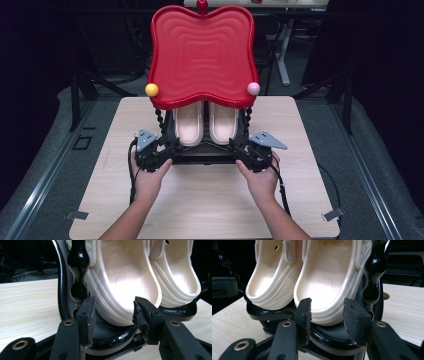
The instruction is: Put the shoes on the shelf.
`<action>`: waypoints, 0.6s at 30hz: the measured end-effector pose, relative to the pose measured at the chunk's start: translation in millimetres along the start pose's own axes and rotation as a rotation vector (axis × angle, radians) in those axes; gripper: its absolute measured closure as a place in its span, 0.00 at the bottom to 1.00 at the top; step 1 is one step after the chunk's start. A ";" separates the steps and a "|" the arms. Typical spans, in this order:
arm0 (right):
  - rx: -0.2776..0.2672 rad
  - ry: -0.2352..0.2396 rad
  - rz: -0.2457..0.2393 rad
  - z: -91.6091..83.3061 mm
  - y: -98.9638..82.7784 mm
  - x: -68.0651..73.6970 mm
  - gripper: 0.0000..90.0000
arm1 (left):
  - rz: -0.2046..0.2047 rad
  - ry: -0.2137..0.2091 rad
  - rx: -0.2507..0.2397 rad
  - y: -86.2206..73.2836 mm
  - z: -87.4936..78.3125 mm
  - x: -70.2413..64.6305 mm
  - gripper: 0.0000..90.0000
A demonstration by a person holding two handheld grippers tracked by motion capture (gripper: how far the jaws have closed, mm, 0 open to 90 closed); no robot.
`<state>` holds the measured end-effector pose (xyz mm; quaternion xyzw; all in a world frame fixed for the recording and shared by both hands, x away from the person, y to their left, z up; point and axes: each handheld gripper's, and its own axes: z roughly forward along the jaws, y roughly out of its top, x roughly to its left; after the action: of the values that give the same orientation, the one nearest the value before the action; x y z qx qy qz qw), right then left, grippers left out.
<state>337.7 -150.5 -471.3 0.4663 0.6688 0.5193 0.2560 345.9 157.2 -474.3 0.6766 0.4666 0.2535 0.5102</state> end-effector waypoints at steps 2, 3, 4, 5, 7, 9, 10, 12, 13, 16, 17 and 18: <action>0.006 -0.002 -0.001 1.2 1.0 0.3 0.63 | -0.004 -0.001 -0.009 -0.4 1.6 -0.8 0.58; 0.002 -0.001 0.004 2.1 1.1 0.6 0.63 | -0.001 -0.002 -0.008 -0.2 2.2 -1.1 0.58; 0.003 -0.005 0.004 3.0 1.4 0.7 0.62 | -0.005 -0.003 -0.008 -0.3 3.8 -2.0 0.57; 0.000 -0.005 0.008 3.8 1.4 0.7 0.62 | -0.001 -0.005 -0.006 -0.3 5.1 -2.1 0.56; 0.003 -0.007 0.012 6.0 1.1 0.1 0.61 | -0.003 0.002 0.006 -0.5 8.0 -2.5 0.56; 0.010 -0.012 0.019 9.0 0.4 -1.0 0.61 | -0.012 0.005 0.009 -0.7 10.4 -2.6 0.55; 0.012 -0.011 0.023 10.4 0.2 -1.4 0.61 | -0.018 0.003 0.005 -0.7 11.2 -2.3 0.55; 0.011 -0.010 0.029 13.4 -0.5 -1.8 0.61 | -0.022 -0.002 0.004 -0.3 12.4 -2.4 0.55; 0.014 -0.008 0.032 14.6 -0.8 -1.9 0.61 | -0.021 -0.001 0.006 0.0 12.9 -2.9 0.54; 0.015 -0.013 0.039 19.1 -2.0 -2.3 0.61 | -0.023 0.000 0.003 0.6 14.0 -4.3 0.54; 0.015 -0.014 0.041 20.1 -2.3 -2.5 0.61 | -0.024 -0.001 -0.007 0.9 14.1 -4.7 0.54; 0.015 -0.012 0.046 21.0 -2.5 -2.8 0.61 | -0.026 0.002 -0.013 1.6 13.7 -5.3 0.54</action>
<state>355.4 -143.5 -481.0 0.4867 0.6602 0.5171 0.2445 355.3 146.1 -476.9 0.6667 0.4742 0.2506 0.5175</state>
